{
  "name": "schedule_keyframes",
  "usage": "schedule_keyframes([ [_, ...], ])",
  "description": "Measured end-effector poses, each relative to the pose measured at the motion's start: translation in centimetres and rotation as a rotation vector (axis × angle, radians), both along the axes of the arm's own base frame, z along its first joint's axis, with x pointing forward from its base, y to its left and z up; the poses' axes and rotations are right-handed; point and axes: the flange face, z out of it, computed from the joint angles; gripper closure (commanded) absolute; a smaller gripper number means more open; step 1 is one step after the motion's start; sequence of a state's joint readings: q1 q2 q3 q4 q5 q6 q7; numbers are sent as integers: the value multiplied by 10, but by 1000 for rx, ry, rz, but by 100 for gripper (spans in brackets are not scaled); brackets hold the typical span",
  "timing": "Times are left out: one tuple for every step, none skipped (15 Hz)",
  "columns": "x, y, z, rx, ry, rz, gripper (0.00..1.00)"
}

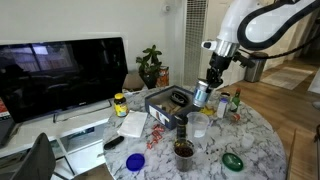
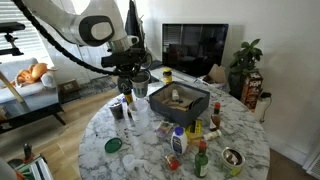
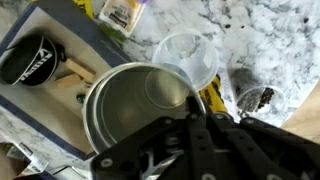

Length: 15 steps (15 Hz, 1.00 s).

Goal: Remove the clear cup from the box and put the torch on the table then put the silver cup inside the clear cup

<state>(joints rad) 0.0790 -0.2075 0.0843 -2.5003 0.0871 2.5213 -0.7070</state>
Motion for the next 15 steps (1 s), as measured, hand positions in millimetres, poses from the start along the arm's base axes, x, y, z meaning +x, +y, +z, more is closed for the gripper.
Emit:
schedule_keyframes([
  [-2,1,-10,1,22,2,99],
  [-3,4,-19,1,41,6,99],
  [-4,7,-27,0,58,13,99],
  [-3,11,-34,-1,69,20,99],
  [-3,15,-41,-2,77,28,99],
  [-2,18,-48,-3,83,35,99],
  [0,21,-55,-5,87,41,99],
  [1,23,-62,-9,89,47,99],
  [4,24,-68,-17,81,55,99],
  [8,24,-73,-27,67,63,99],
  [12,24,-79,-40,53,71,99],
  [16,24,-83,-53,38,78,71],
  [19,23,-87,-63,30,82,70],
  [22,23,-91,-66,23,79,64],
  [25,24,-95,-65,28,78,56],
])
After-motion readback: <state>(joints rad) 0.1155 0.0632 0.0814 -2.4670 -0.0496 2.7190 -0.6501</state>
